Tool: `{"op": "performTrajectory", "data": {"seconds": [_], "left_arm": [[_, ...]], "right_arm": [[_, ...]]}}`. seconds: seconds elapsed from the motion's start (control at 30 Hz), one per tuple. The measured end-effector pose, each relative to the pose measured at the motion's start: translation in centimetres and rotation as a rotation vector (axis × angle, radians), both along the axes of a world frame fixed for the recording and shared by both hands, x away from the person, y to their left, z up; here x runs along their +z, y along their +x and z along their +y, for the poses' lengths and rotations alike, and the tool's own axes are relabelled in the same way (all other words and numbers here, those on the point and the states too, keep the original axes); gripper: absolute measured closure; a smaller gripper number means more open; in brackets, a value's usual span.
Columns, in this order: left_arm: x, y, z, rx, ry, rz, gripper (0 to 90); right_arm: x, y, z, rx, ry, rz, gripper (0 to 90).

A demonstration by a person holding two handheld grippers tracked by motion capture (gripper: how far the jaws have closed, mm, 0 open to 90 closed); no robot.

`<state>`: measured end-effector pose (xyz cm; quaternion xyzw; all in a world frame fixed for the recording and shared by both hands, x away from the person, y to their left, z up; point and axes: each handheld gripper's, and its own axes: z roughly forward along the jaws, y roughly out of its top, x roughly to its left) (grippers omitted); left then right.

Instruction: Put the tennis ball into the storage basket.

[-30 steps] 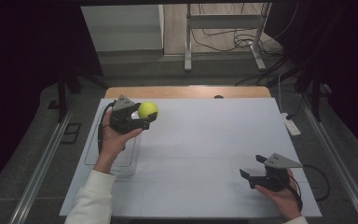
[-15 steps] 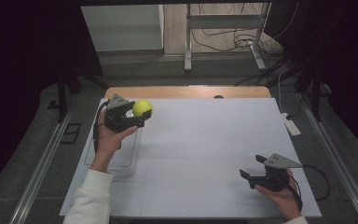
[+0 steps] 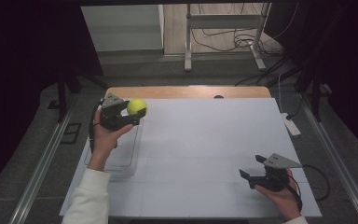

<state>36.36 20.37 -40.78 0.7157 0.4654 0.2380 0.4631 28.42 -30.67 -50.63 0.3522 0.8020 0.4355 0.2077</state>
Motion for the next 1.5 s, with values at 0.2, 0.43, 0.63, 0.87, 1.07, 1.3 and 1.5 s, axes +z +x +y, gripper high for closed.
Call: {"op": "performTrajectory", "data": {"seconds": [0.2,0.43,0.63,0.87,1.07,1.3,1.5], "left_arm": [[-0.3,0.3,0.8,0.027,0.000,0.007,26.5],[-0.5,0.5,1.8,0.067,0.011,0.009,26.5],[-0.5,0.5,2.4,0.087,0.008,0.008,26.5],[-0.3,0.4,3.0,0.105,0.011,0.001,26.5],[-0.3,0.4,3.9,0.124,-0.001,0.003,26.5],[-0.6,0.7,4.3,0.141,0.007,0.011,26.5],[-0.9,0.9,4.5,0.147,0.010,0.020,26.5]], "right_arm": [[0.0,0.0,0.0,-0.002,0.000,0.002,13.5],[0.0,0.0,0.0,-0.003,0.002,-0.001,13.5],[0.0,0.0,0.0,-0.003,0.002,0.000,13.5],[0.0,0.0,0.0,-0.003,0.001,0.000,13.5],[0.0,0.0,0.0,-0.002,0.000,0.000,13.5],[0.0,0.0,0.0,-0.002,0.000,-0.001,13.5],[0.0,0.0,0.0,-0.003,-0.003,0.000,13.5]]}}
